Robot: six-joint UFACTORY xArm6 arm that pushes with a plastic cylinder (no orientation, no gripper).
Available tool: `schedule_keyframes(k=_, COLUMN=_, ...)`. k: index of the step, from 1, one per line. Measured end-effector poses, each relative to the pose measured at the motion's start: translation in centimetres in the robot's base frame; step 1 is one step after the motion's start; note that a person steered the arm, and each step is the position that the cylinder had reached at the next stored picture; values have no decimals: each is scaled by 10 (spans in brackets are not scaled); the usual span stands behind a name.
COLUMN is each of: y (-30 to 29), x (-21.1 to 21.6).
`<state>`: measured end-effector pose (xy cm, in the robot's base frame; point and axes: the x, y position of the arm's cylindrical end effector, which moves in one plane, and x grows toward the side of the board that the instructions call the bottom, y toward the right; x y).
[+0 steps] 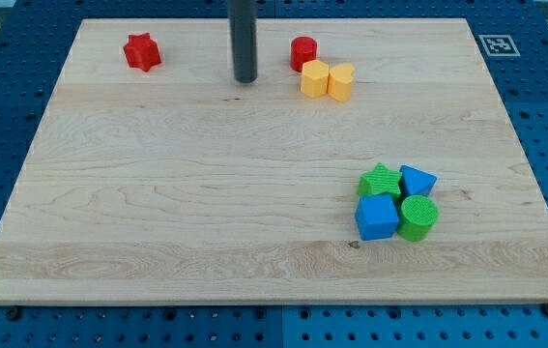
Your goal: Place your arm parallel left to yellow hexagon
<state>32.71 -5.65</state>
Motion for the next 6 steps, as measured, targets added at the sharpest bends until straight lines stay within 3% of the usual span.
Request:
schedule_keyframes(k=4, y=-19, x=8)
schedule_keyframes(k=6, y=-6, x=-13)
